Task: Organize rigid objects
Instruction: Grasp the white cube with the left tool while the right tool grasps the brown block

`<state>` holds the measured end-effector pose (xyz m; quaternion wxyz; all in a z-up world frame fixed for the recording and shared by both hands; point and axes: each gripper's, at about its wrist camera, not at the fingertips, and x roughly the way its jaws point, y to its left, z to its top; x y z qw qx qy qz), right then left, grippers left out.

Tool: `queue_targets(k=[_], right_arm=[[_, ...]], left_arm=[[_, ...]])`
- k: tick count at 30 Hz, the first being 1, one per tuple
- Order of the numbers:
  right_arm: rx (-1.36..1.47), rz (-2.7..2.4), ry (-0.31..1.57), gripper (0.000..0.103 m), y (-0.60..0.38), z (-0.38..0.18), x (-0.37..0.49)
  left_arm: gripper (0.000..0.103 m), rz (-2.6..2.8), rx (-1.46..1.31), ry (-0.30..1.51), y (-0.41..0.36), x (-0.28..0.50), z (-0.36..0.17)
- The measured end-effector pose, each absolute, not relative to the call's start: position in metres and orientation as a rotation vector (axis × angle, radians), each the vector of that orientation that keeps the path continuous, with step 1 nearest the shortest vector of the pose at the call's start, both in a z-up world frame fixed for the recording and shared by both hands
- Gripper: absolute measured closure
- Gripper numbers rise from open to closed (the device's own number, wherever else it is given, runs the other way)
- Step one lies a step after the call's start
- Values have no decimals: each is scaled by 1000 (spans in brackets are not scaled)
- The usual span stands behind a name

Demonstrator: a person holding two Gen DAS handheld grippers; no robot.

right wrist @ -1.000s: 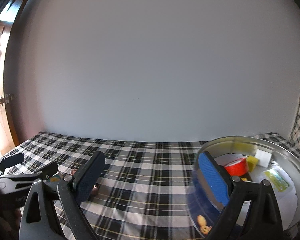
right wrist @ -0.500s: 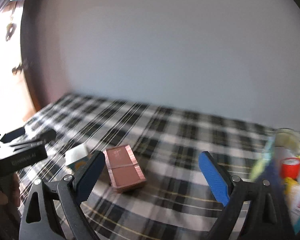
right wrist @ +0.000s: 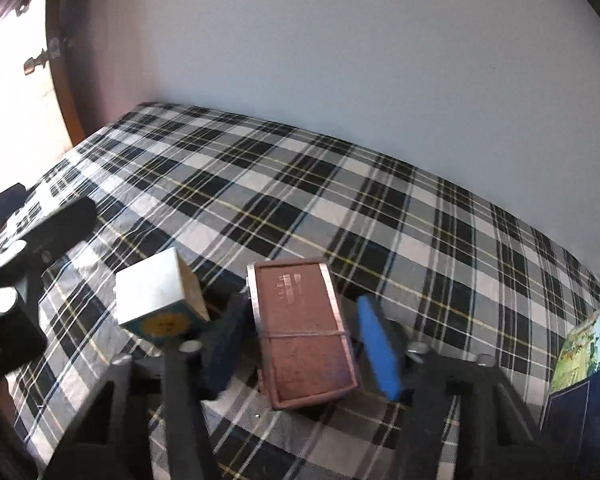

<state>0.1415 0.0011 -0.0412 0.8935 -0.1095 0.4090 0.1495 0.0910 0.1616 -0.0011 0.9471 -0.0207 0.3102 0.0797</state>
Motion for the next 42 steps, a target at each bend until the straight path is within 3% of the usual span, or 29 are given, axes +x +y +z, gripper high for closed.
queue_targets(k=[20,29,32,42], right_arm=[[-20,243,747,54,-95,-16,63],[-27,256,763,54,-90,-20,67],[-26,258,766,54,-91,-20,67],[14,250,717,54,-100,-14,61]], left_arm=[[1,-145,166,684,97,91,-12],[39,-155,15,893,110,128,-35],[72,-189,28,879,104,124,-32],[72,-60,-5,719,95,90,-10]])
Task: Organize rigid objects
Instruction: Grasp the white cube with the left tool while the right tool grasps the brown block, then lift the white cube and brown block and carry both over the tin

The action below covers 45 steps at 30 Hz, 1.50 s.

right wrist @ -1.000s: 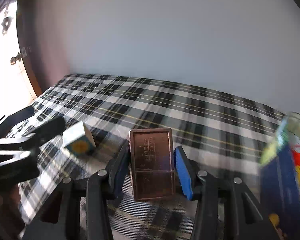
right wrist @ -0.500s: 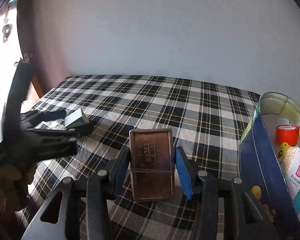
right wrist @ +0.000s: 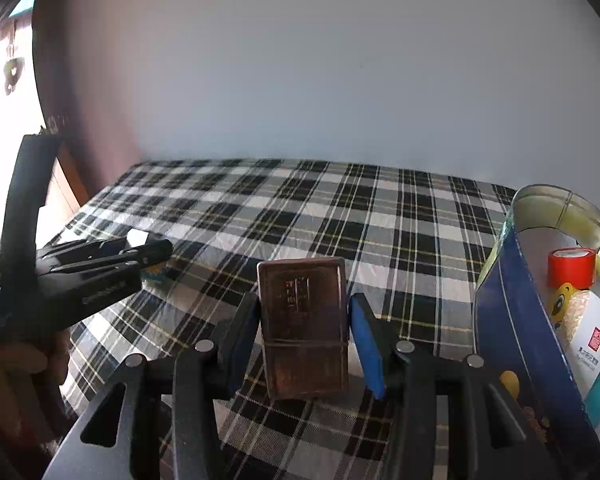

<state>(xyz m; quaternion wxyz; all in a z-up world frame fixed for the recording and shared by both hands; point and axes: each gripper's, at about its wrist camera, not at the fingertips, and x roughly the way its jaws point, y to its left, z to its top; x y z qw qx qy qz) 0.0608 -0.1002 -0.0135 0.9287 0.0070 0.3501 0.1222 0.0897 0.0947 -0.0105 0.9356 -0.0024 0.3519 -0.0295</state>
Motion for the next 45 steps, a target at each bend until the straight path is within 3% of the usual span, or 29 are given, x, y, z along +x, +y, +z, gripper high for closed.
queue_targets(k=[9,45], right_arm=[[-49,185,515,56,-102,12,37],[-86,278,423,56,-108,26,3]], left_arm=[[72,66,40,526,78,52,16],[72,-114,-180,545,70,26,11]])
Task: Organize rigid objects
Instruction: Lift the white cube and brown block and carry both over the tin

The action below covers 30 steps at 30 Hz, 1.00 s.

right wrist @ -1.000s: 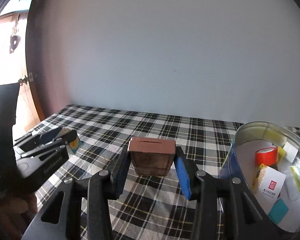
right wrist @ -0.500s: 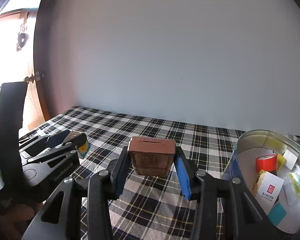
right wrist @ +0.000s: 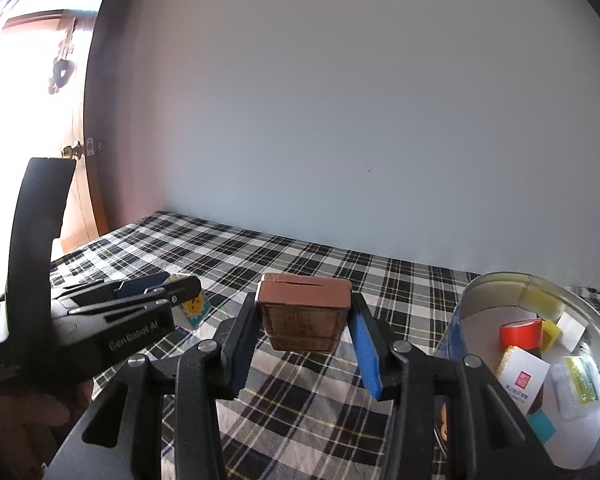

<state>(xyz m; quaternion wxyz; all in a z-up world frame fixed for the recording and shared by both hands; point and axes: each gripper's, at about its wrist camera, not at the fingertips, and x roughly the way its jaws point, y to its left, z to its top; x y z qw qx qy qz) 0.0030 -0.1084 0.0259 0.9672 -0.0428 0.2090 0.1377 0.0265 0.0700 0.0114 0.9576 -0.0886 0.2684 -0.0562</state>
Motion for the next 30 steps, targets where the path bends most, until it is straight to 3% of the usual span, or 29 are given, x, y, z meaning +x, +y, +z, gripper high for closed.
queue_targets(k=[30], right_arm=[[-41,192,356,56,-185,43,-16]], left_arm=[[72,-120,-32,475,-18,6,24]])
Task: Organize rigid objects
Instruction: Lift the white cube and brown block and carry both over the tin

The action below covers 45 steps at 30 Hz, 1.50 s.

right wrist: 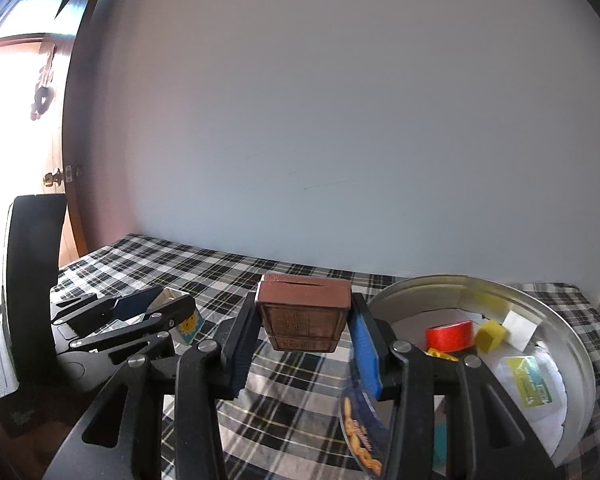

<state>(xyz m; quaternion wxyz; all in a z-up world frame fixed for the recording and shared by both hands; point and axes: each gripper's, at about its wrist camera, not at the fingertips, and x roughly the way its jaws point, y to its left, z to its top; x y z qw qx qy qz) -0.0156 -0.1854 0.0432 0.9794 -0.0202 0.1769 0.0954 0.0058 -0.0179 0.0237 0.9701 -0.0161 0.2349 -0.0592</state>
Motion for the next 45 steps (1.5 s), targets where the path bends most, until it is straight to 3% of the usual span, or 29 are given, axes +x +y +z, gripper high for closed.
queue_targets(k=[45], right_arm=[[52,17,303,56,-287,56,-21]], left_arm=[[72,-280,-38,407,-111,5,42]])
